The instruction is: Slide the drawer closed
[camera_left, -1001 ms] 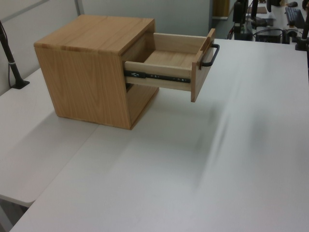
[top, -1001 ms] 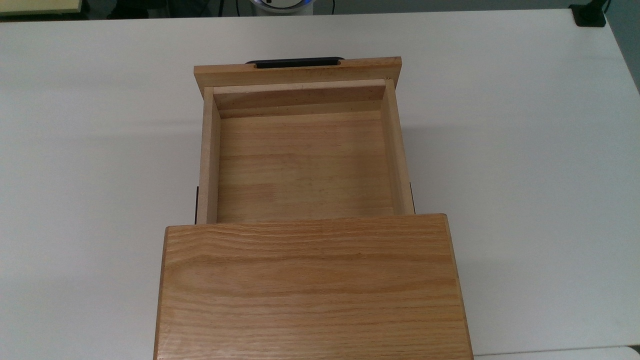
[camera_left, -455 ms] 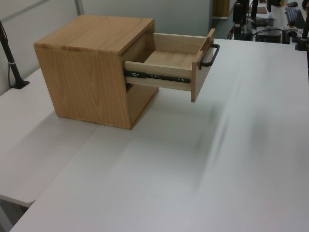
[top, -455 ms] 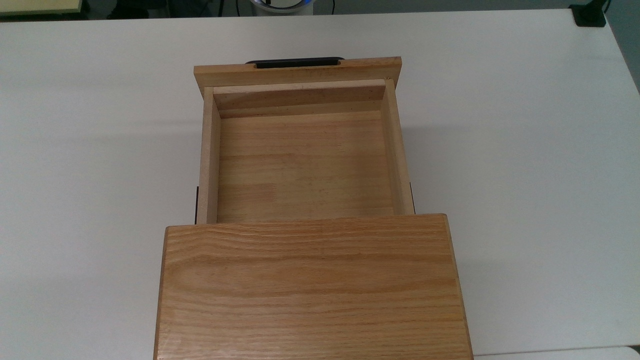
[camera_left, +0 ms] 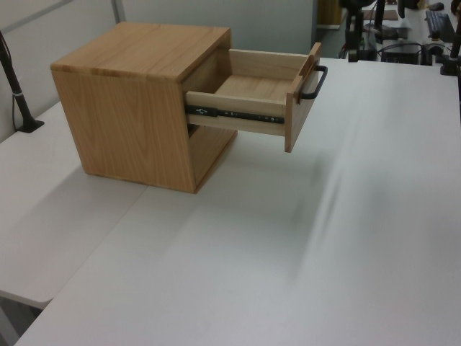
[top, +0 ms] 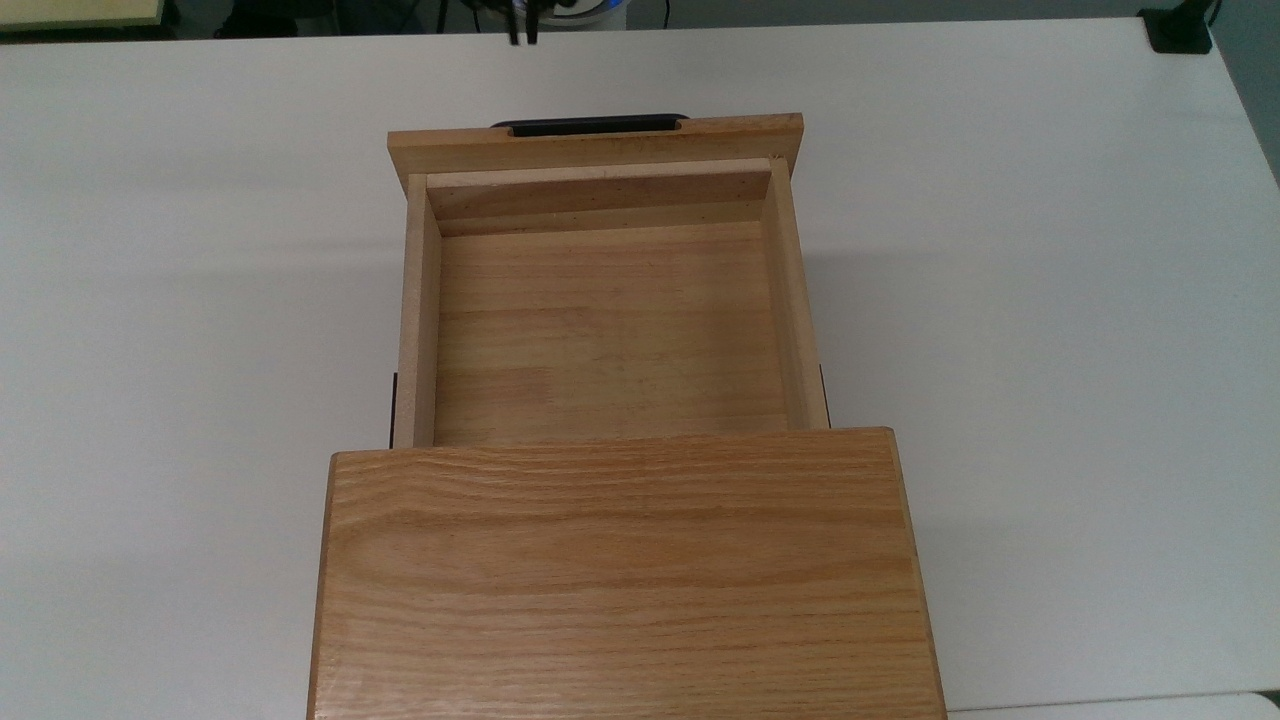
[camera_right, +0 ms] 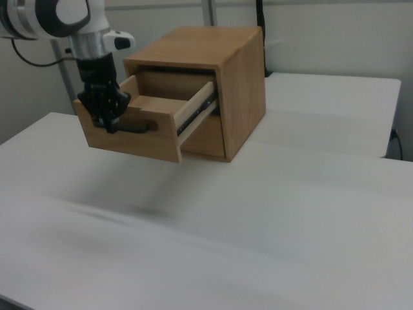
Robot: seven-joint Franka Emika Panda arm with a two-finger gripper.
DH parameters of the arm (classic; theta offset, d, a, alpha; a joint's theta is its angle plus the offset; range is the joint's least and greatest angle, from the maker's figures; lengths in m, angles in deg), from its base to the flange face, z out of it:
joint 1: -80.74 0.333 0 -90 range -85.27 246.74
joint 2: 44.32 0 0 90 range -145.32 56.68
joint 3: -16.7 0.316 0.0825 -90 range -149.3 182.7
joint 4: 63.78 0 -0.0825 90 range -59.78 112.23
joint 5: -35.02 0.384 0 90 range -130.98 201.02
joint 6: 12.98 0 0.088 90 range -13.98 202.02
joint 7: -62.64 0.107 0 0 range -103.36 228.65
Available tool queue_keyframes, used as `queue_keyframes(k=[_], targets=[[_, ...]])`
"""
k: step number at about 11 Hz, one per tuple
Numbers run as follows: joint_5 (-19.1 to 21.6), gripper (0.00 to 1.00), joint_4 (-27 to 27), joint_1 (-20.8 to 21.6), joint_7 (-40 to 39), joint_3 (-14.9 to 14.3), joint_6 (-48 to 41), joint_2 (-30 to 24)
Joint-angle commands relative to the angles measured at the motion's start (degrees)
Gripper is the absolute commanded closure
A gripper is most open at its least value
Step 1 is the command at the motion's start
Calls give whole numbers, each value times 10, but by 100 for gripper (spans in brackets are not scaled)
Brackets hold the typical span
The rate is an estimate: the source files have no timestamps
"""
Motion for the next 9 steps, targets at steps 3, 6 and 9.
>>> queue_keyframes(k=[3,6,9], targets=[[11,100,-14,42,41,5,100,84],[10,100,-21,41,108,5,228,108],[4,100,-94,36,157,2,356,188]])
